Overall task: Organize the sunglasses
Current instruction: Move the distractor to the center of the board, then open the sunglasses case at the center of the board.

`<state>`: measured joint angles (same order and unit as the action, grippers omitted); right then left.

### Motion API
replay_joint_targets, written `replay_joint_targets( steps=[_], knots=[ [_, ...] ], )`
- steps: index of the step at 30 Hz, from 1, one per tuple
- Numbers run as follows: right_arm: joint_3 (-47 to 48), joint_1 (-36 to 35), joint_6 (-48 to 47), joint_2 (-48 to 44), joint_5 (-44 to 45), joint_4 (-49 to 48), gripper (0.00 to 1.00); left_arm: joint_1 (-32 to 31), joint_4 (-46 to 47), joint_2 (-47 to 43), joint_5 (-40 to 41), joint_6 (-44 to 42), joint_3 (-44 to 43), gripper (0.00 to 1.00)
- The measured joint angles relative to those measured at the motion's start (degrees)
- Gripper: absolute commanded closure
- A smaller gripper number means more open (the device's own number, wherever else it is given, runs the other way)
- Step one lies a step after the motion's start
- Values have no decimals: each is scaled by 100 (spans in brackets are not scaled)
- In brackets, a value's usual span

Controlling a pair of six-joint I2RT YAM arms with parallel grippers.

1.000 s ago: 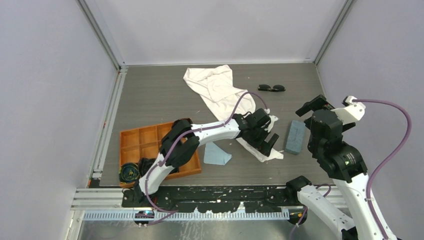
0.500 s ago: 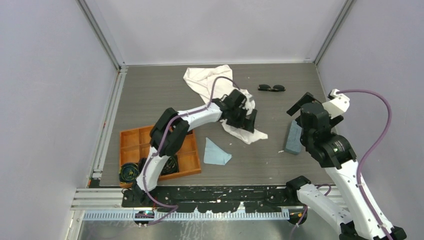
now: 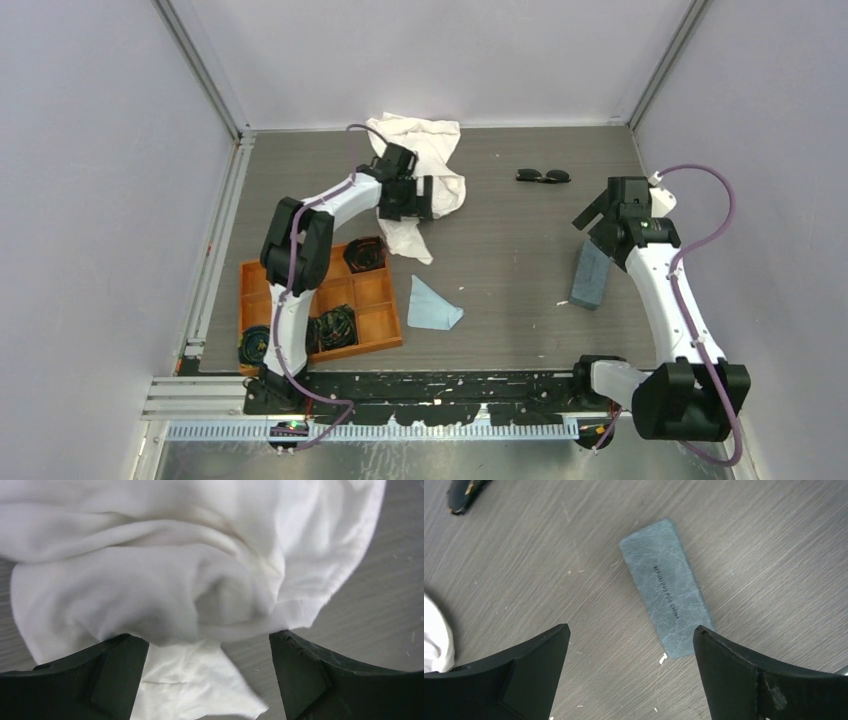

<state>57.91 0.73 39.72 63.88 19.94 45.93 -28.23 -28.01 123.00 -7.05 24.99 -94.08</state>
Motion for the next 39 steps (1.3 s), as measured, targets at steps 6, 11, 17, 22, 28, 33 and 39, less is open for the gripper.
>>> replay_joint_targets(
  steps=[6, 11, 17, 22, 28, 33, 39],
  knots=[
    [-61, 560, 57, 341, -483, -22, 0, 584, -271, -2, 313, -35, -87, 9],
    [-85, 577, 72, 407, -498, -33, 0, 553, -551, -232, 439, -177, -98, 9],
    [-334, 734, 81, 564, -420, -142, 0, -452, -610, -1364, 577, -483, -81, 8],
    [-581, 780, 114, 1075, -422, -328, 0, -1169, -549, -1884, 136, -549, -168, 9],
    [-699, 791, 116, 1589, -470, -573, 1, -1292, -522, -1878, -225, -398, 184, 9],
    [-844, 802, 63, 1832, -638, -844, 0, -1368, -518, -1862, -400, -205, 507, 9],
    [-1078, 756, 26, 2103, -1172, -1182, 4, -1427, -437, -1864, -455, -24, 601, 9]
  ],
)
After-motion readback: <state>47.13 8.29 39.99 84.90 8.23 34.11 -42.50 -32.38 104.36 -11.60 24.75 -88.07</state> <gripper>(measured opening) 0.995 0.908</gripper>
